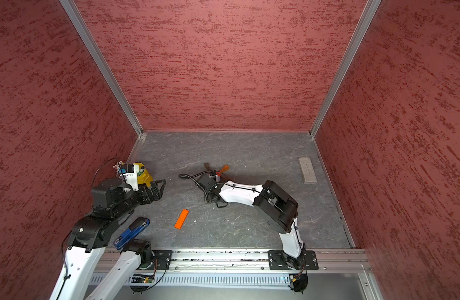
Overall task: Assemble a small pinwheel with building blocks
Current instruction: Adjust the building block at the center of the board.
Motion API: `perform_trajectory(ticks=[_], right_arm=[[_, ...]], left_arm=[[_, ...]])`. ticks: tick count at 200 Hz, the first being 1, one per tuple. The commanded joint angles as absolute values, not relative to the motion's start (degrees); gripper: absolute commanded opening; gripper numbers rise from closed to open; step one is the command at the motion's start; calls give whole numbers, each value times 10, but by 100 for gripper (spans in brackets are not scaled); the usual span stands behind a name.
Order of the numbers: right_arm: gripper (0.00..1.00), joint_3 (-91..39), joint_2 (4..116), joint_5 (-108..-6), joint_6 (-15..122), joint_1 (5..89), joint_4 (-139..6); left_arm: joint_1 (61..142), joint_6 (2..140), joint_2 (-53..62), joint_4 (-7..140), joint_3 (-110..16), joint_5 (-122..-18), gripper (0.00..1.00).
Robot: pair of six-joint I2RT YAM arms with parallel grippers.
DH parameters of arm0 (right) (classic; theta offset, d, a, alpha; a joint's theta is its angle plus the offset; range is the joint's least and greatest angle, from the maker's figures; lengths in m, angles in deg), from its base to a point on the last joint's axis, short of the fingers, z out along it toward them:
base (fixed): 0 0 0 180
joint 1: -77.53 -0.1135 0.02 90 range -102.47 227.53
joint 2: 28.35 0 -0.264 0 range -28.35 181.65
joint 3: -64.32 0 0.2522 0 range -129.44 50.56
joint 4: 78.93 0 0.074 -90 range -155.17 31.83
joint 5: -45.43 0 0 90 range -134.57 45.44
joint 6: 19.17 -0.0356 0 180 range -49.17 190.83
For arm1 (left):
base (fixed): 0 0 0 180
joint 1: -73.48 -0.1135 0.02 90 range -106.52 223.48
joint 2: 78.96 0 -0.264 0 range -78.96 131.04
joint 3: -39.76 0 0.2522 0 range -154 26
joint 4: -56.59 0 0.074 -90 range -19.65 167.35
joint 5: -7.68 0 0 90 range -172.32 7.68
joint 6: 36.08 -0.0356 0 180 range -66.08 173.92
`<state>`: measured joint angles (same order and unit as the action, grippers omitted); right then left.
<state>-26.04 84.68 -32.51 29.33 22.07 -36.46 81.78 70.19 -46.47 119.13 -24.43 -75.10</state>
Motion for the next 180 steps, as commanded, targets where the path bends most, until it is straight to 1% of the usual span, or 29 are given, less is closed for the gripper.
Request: perform_trajectory(ticks=[1,18,79,180], right_arm=[[42,-295,865,-309,296,220,-348],[41,-311,875,-302,299,223,-336],[41,-304,875,-281,290,226,-315],[41,-300,888,-285,293,233,-324]], left_arm=[[813,709,-473,1174,-239,-744,100],[814,709,-474,1174,-237,-742,100],[812,712,-476,1163,-229,-733,100],[813,712,-477,1159,-226,-726,100]])
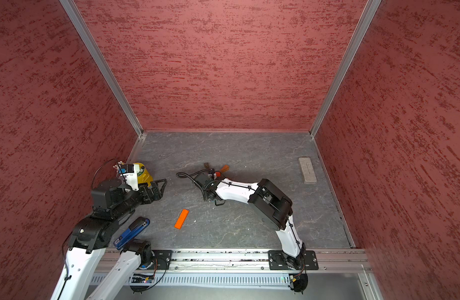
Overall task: Assemble a small pinwheel with building blocks
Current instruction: Adjust the building block at the center of the board.
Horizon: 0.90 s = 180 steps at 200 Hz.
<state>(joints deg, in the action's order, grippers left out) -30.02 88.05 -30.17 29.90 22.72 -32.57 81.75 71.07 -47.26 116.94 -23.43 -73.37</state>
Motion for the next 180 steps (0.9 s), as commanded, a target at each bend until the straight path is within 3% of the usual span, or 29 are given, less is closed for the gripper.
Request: perform_trajectory(ticks=[1,180], right_arm=[[41,-300,888,-285,293,233,-324],[30,-278,875,-316,280,243,-347]], left_arm=[[812,712,-477,1159,-226,-726,100],[813,711,-475,1156,-229,-724,100]])
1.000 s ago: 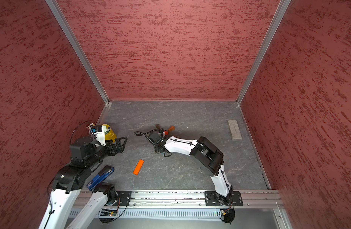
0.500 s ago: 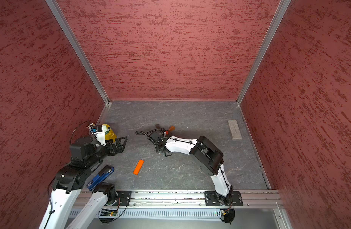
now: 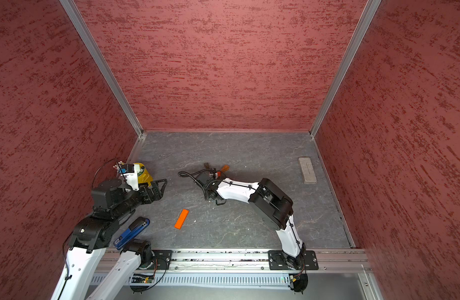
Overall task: Assemble a small pinwheel with building blocks
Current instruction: Adjust the building block at the center of the board.
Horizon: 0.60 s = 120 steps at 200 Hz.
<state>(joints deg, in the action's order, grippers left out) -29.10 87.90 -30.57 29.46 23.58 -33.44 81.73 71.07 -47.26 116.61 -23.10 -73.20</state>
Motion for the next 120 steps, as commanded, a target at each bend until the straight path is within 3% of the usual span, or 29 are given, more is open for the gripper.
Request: perform_trajectory(ticks=[1,73,120], right_arm=[[30,-278,876,-316,281,243,-347],[46,-280,867,-317,282,244,-347],[47,-288,862,-314,293,254,-349]], left_arm=[[813,711,-475,1156,-228,-724,100],[812,711,-472,1152,-230,-720,100],[812,714,-470,1148,-229,-716,100]])
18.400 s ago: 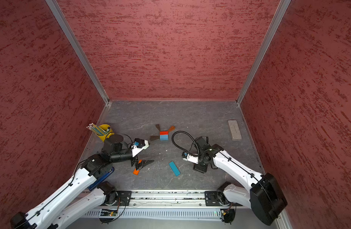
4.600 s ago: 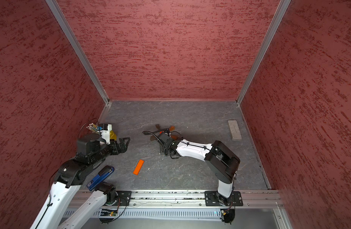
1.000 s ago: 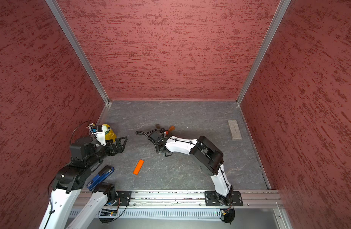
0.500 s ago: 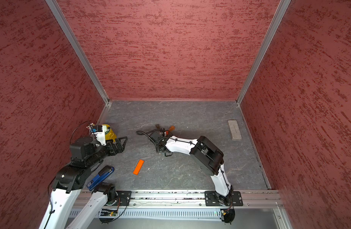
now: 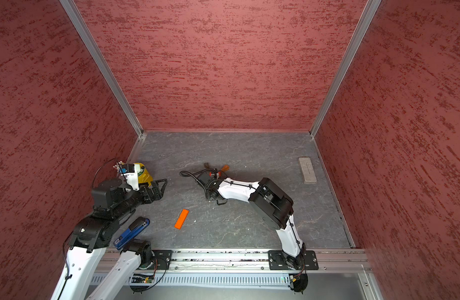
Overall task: Assemble a small pinwheel with building blocks
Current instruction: Adjust the building block at the center of the board.
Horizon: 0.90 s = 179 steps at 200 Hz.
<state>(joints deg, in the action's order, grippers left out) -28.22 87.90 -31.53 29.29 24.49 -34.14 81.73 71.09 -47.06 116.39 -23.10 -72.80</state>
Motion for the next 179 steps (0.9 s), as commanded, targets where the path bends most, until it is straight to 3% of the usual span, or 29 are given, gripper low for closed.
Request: perform_trajectory(ticks=[1,87,126,179], right_arm=[[47,-288,862,-314,293,254,-349],[45,-301,871,-321,304,261,-355],[34,-286,868,-337,300,260,-366],[32,-289,867,-342,297,260,-370]], left_arm=[[813,714,-470,1147,-229,-716,100],[812,717,-467,1144,-228,-711,100],[813,718,-467,1143,-225,-710,100],[812,718,-469,1144,-226,-709,100]])
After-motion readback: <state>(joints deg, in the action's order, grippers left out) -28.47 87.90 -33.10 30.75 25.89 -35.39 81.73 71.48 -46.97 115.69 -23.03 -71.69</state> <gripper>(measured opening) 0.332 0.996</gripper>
